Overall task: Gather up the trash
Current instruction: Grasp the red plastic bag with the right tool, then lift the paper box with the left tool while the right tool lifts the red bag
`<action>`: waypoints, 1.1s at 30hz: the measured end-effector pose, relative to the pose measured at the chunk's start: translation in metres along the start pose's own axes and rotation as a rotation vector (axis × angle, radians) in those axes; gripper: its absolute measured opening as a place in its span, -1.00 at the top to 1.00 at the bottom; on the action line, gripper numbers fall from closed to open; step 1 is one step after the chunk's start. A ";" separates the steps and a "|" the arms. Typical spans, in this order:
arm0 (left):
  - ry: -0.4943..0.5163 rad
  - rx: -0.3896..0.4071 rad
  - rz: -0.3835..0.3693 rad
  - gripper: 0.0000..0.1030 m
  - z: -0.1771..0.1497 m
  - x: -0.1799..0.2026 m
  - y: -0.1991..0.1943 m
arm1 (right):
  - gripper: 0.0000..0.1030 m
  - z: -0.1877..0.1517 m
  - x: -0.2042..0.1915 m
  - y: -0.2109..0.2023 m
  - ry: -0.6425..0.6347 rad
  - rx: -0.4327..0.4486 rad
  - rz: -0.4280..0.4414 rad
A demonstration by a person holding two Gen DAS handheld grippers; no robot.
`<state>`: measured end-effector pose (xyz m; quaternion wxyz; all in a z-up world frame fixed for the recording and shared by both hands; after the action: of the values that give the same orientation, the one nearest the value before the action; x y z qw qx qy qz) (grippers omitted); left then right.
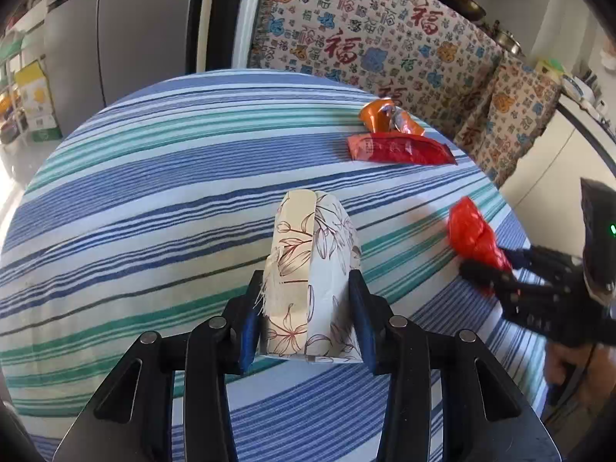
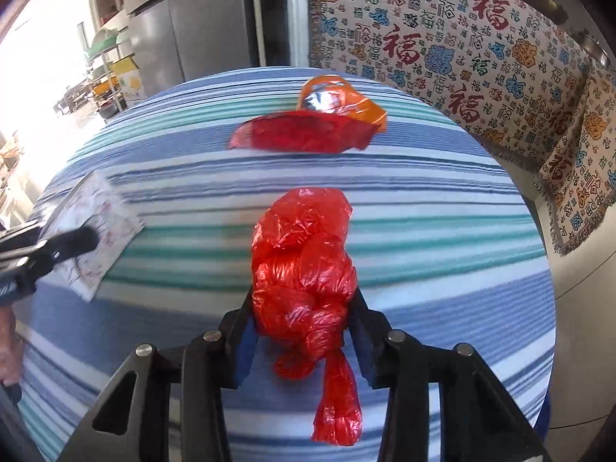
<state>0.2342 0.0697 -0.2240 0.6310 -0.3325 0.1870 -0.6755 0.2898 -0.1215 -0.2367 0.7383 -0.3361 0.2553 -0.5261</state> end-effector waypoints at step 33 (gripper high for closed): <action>0.150 -0.052 0.196 -0.99 -0.030 0.006 0.001 | -0.67 -0.022 -0.016 -0.010 0.024 0.035 -0.023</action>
<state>0.2148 0.0584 -0.2443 0.6694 -0.2776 0.2827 -0.6284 0.2630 -0.1132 -0.2427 0.7348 -0.3198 0.2508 -0.5430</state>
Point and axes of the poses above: each gripper's, at about its wrist camera, not at the fingertips, and y roughly the way its jaws point, x to its right, z to its top, the point moved 2 cm from there along y, roughly the way its jaws point, and after that the axes turned 6 degrees about x, right-handed, at the moved point
